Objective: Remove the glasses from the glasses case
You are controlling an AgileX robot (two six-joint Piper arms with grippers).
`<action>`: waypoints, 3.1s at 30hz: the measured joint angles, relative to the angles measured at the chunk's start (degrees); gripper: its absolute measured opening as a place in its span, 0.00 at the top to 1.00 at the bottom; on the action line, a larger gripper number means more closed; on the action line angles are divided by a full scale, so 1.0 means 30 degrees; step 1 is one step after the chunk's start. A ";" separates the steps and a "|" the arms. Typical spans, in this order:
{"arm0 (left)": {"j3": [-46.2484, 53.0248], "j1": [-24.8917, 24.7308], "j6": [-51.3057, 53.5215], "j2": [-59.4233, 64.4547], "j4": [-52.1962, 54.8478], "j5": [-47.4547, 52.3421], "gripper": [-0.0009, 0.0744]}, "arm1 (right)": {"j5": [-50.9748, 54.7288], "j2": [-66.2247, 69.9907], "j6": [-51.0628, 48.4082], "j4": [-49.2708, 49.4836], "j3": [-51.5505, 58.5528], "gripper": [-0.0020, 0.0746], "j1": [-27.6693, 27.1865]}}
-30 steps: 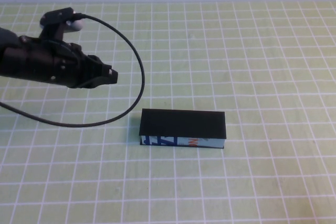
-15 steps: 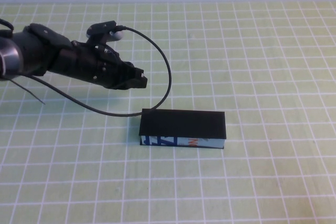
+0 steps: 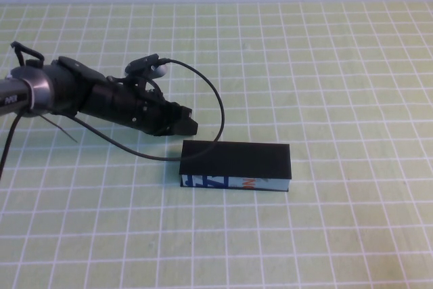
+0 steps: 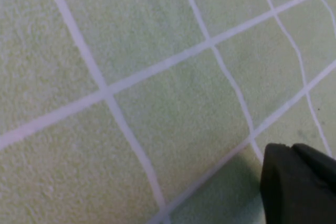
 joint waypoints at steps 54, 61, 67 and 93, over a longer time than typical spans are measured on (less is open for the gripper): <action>-0.0030 0.0000 0.0291 0.0134 -0.0146 0.0801 0.99 | 1.0164 2.8706 -0.7789 0.3123 -2.3088 1.00 1.0942; -0.0030 0.0000 0.0291 0.0134 -0.0146 0.0841 0.99 | 0.9680 3.1160 -1.0303 0.0168 -2.3885 0.86 1.3739; -0.0030 0.0000 0.0291 0.0134 -0.0099 0.1083 0.99 | 0.7124 3.2558 -1.0940 -0.1276 -2.3927 0.56 1.3972; -0.0030 0.0000 0.0291 0.0134 0.0080 0.1342 0.99 | 0.2878 3.5829 -1.0980 -0.6350 -2.3968 0.53 1.3905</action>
